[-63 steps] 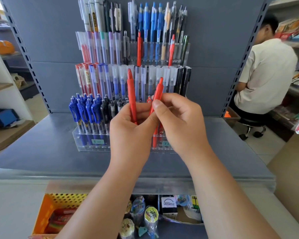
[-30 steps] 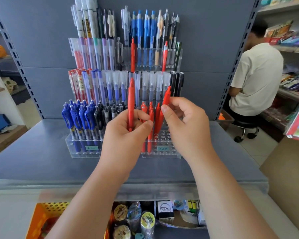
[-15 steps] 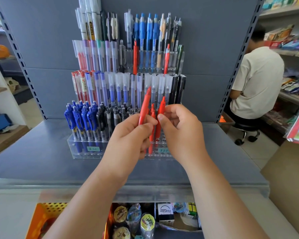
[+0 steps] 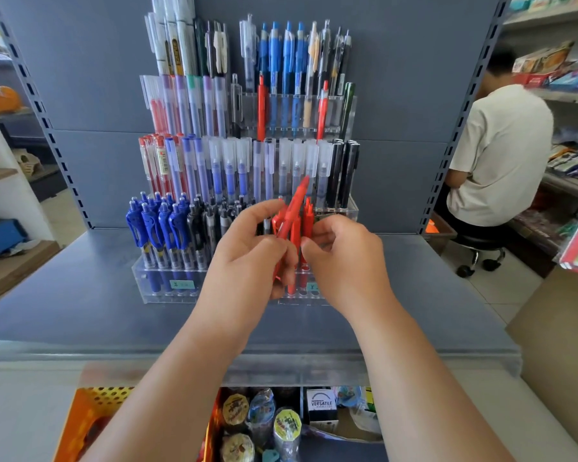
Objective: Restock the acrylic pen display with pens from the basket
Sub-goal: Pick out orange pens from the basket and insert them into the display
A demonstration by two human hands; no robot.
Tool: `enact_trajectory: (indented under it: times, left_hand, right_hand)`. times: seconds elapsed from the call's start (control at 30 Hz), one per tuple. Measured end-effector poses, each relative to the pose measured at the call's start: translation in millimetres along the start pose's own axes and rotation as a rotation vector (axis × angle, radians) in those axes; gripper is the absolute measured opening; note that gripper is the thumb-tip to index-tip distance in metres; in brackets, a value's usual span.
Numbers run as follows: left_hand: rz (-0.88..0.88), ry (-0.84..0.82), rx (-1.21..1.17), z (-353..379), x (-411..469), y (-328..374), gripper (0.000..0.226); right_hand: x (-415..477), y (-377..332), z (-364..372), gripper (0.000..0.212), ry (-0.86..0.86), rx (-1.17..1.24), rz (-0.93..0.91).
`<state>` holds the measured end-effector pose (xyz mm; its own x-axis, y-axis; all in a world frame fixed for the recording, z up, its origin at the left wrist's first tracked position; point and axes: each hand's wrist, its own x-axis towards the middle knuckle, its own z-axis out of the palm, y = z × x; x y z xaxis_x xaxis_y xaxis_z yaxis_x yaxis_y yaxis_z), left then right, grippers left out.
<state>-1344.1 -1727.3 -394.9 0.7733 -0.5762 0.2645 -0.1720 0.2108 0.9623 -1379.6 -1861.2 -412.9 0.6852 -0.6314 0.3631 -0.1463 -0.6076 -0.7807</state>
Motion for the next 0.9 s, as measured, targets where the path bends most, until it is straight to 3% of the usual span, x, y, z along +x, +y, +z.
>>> enact_trajectory:
  times: [0.17,0.37,0.47,0.57,0.7,0.8,0.9]
  left_hand:
    - [0.051,-0.032,-0.022,1.8,-1.4,2.4,0.031]
    - [0.06,-0.11,-0.261,-0.2,-1.3,-1.0,0.037]
    - [0.102,-0.134,-0.223,-0.5,-0.6,-2.1,0.044]
    - [0.157,-0.134,-0.153,0.5,-2.3,-2.2,0.037]
    - [0.216,-0.081,-0.081,2.5,-5.9,3.9,0.015]
    - [0.211,-0.027,-0.026,5.8,-5.5,3.2,0.028]
    - [0.217,0.012,0.013,10.5,-6.4,1.0,0.026]
  right_hand:
    - [-1.1,-1.4,-3.8,0.022,0.026,0.047,-0.003]
    - [-6.4,-4.5,-12.8,0.026,0.209,0.196,-0.277]
    - [-8.9,-7.3,-14.0,0.034,0.181,0.299,-0.399]
    - [-10.1,-8.7,-15.7,0.035,0.153,0.304,-0.455]
    - [-12.5,-10.6,-21.7,0.025,0.042,0.345,-0.452]
    - [-14.4,-8.9,-21.7,0.005,-0.043,0.383,-0.438]
    - [-14.4,-5.3,-16.5,0.009,-0.058,0.436,-0.444]
